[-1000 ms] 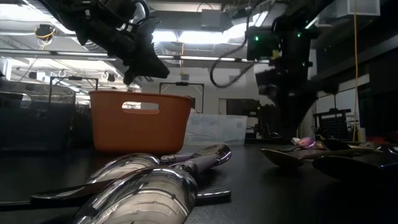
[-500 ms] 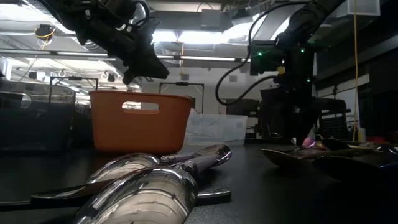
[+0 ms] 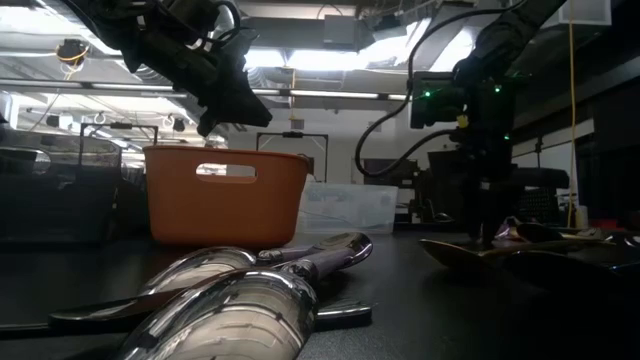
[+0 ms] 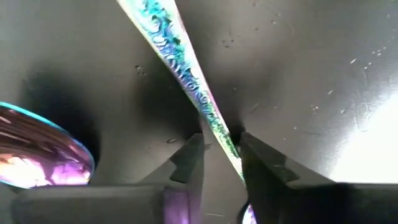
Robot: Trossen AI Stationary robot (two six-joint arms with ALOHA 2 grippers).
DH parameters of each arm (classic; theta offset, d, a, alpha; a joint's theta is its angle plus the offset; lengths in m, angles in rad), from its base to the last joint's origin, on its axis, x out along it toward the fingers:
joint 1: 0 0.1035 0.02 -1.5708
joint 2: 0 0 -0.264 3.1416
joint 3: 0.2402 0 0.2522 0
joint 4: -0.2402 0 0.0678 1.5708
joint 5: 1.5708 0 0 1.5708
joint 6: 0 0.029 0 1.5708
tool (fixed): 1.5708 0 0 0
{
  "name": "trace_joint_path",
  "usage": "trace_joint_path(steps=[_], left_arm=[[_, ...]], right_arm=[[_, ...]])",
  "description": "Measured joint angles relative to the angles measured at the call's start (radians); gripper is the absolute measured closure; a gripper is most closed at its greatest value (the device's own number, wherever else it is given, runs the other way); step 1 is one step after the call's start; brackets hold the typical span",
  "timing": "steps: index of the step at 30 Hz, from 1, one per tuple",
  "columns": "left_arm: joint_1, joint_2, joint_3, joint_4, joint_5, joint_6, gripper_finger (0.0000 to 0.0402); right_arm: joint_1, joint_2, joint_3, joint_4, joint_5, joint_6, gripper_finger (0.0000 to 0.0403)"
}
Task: Sort silverware by color (type)
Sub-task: Put the blue spoon into the transparent bin
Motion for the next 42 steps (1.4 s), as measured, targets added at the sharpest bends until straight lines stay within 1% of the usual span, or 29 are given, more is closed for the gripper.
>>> trace_joint_path(steps=[6, 10, 13, 16, 19, 24, 30, 32, 35, 40, 42], left_arm=[[0.000, 0.000, 0.000, 0.000, 0.000, 0.000, 0.0345], [0.000, 0.000, 0.000, 0.000, 0.000, 0.000, 0.0345], [0.000, 0.000, 0.000, 0.000, 0.000, 0.000, 0.0345], [0.000, 0.000, 0.000, 0.000, 0.000, 0.000, 0.0345], [0.000, 0.000, 0.000, 0.000, 0.000, 0.000, 0.0345], [0.000, 0.000, 0.000, -0.001, 0.000, 0.000, 0.0345], [0.000, 0.000, 0.000, 0.000, 0.000, 0.000, 0.0345], [0.000, 0.000, 0.000, -0.001, 0.000, 0.000, 0.0345], [0.000, 0.000, 0.000, -0.001, -0.001, 0.000, 0.0345], [0.000, 0.000, 0.000, -0.001, -0.018, 0.000, 0.0345], [0.000, 0.000, 0.000, -0.001, -0.021, 0.000, 0.0345]], right_arm=[[0.000, 0.001, -0.001, -0.001, -0.013, 0.001, 0.0373], [0.000, 0.003, 0.006, -0.003, -0.013, 0.003, 0.0397], [0.001, 0.007, 0.034, -0.017, -0.037, 0.004, 0.0397], [0.000, 0.011, 0.080, 0.036, -0.061, 0.030, 0.0395], [0.001, 0.008, 0.128, 0.011, -0.071, 0.060, 0.0399], [0.000, 0.007, 0.239, 0.005, -0.101, 0.064, 0.0398], [0.000, 0.007, 0.403, 0.009, -0.101, 0.064, 0.0397], [-0.008, 0.007, 0.448, 0.046, -0.102, 0.063, 0.0397], [-0.029, 0.006, 0.482, 0.147, -0.103, 0.064, 0.0397], [-0.090, 0.017, 0.485, 0.344, -0.105, 0.095, 0.0396], [-0.119, 0.029, 0.485, 0.383, -0.125, 0.118, 0.0396]])
